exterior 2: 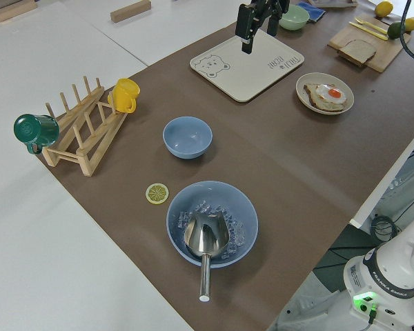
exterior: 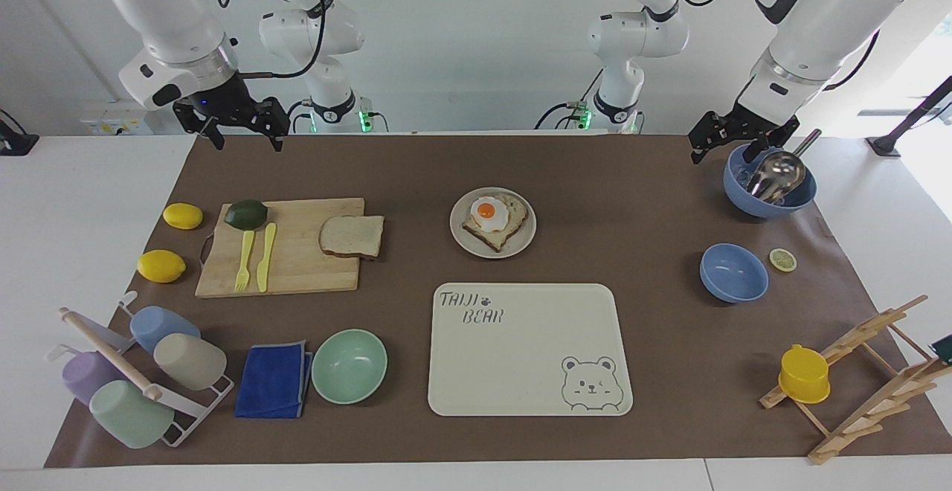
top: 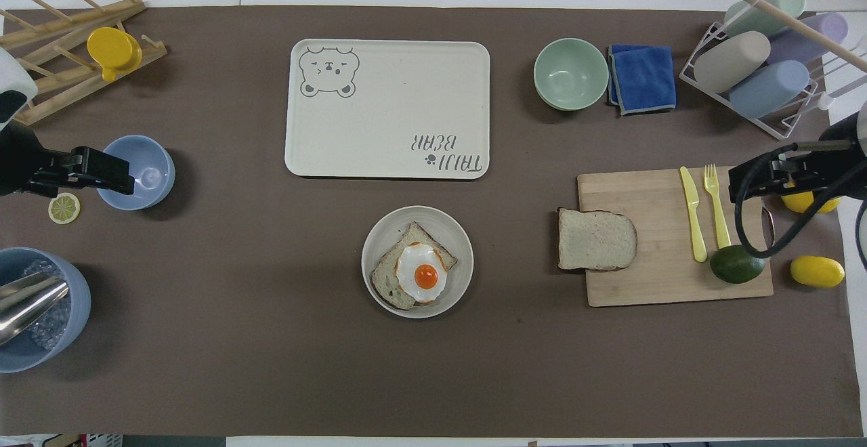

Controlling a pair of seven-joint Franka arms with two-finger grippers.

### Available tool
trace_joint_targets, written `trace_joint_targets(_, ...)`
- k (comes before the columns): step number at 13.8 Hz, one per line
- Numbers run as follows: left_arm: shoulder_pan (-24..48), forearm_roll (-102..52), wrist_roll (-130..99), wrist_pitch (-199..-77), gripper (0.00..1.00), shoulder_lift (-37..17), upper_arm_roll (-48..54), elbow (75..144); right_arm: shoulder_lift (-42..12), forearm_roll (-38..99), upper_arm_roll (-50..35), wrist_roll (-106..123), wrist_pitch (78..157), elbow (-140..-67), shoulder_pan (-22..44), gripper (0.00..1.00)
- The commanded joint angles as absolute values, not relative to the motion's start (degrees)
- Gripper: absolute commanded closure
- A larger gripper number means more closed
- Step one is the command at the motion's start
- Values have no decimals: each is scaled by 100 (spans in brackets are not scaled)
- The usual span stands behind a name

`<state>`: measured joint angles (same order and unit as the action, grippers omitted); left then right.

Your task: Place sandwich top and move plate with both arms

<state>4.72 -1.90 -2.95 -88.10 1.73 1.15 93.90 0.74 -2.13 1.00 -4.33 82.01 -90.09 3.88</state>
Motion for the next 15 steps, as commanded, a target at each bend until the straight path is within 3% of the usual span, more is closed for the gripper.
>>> trace_joint_targets(1,396,-105,-229,-8754,0,237,158,9439,202,-18,132,-264,8183,-9141,387,0)
trace_joint_targets(8,396,-105,-229,-8754,0,237,158,9439,185,140,-17,-290,8409,-9140,430,0)
trace_joint_targets(10,396,-105,-229,-8754,0,237,158,9439,141,88,-88,-473,8788,-9385,867,0)
trace_joint_targets(15,404,-105,-229,-8754,0,237,158,9439,-1218,-681,-88,-2518,9832,-9492,2501,0)
